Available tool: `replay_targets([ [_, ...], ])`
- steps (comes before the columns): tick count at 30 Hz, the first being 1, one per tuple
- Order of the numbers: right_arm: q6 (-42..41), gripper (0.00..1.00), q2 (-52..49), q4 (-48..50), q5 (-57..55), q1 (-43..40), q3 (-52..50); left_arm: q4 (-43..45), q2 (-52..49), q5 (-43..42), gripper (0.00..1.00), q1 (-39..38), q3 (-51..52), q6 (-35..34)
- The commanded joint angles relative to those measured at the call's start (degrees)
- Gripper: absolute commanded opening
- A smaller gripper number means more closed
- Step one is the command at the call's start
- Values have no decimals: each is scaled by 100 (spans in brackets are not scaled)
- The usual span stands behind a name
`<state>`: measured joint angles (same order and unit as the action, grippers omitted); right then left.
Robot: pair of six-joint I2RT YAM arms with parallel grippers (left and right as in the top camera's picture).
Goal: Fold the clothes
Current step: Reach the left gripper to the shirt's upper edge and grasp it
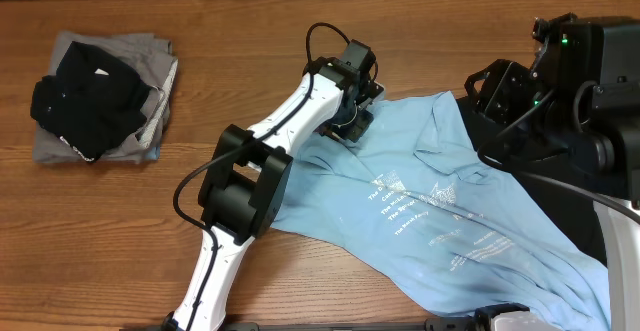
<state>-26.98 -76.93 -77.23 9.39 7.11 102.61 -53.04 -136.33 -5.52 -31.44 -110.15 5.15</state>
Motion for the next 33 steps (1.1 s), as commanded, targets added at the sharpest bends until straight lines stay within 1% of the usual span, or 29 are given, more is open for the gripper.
replay_targets([
  [1, 17, 42, 37, -66, -83, -11, 59, -192, -308, 2328, 4, 577, 153, -501],
  [3, 17, 43, 37, -116, -92, -11, 59, -376, -306, 2365, 4, 1145, 151, -754],
  [4, 20, 42, 37, -125, -103, -11, 59, -409, -304, 2319, 4, 1263, 151, -789],
  [5, 17, 43, 37, -142, -144, -11, 59, -501, -278, 1950, 4, 1502, 140, -752],
  [6, 17, 43, 37, -153, -188, -11, 59, -564, -262, 1751, 4, 1633, 133, -623],
  [8, 17, 43, 37, -162, -229, -11, 59, -745, -175, 1751, 4, 1886, 87, -573],
  [9, 20, 43, 37, -177, -232, -11, 59, -894, -87, 1176, 10, 2009, 20, -317],
  [10, 20, 47, 37, -192, -234, -11, 59, -949, -17, 557, 19, 2039, -7, 24],
  [11, 20, 50, 37, -201, -247, -11, 59, -999, 90, -352, 40, 2055, -22, 448],
  [12, 20, 52, 37, -203, -254, -11, 59, -1005, 146, -767, 61, 2046, -22, 588],
  [13, 20, 53, 37, -203, -254, -11, 59, -1014, 214, -1268, 75, 2011, -22, 774],
  [15, 20, 55, 37, -205, -254, -11, 59, -1010, 286, -1934, 92, 1823, -22, 1043],
  [17, 17, 56, 37, -221, -251, -11, 59, -970, 254, -1998, 100, 1519, -20, 1209],
  [21, 17, 56, 37, -317, -249, -11, 59, -562, 94, -1615, 100, 800, -13, 1281],
  [23, 17, 57, 37, -348, -249, -11, 59, -402, -7, -1591, 96, 636, -13, 1215],
  [25, 15, 56, 37, -369, -249, -11, 59, -247, -151, -1587, 87, 476, -13, 1134],
  [26, 15, 56, 37, -389, -249, -11, 59, -205, -280, -1563, 77, 382, -13, 1119],
  [28, 17, 56, 37, -433, -249, -11, 59, -195, -420, -1344, 64, 302, -13, 990],
  [29, 17, 57, 37, -452, -249, -11, 59, -188, -479, -1233, 53, 284, -13, 920],
  [30, 17, 56, 37, -466, -251, -11, 59, -197, -496, -1117, 35, 267, -15, 837],
  [31, 17, 56, 37, -474, -251, -11, 59, -192, -501, -1029, 23, 267, -15, 785],
  [32, 17, 56, 37, -476, -251, -11, 59, -195, -487, -892, 14, 275, -33, 697],
  [33, 17, 57, 37, -476, -251, -11, 59, -208, -461, -765, 9, 295, -63, 592],
])
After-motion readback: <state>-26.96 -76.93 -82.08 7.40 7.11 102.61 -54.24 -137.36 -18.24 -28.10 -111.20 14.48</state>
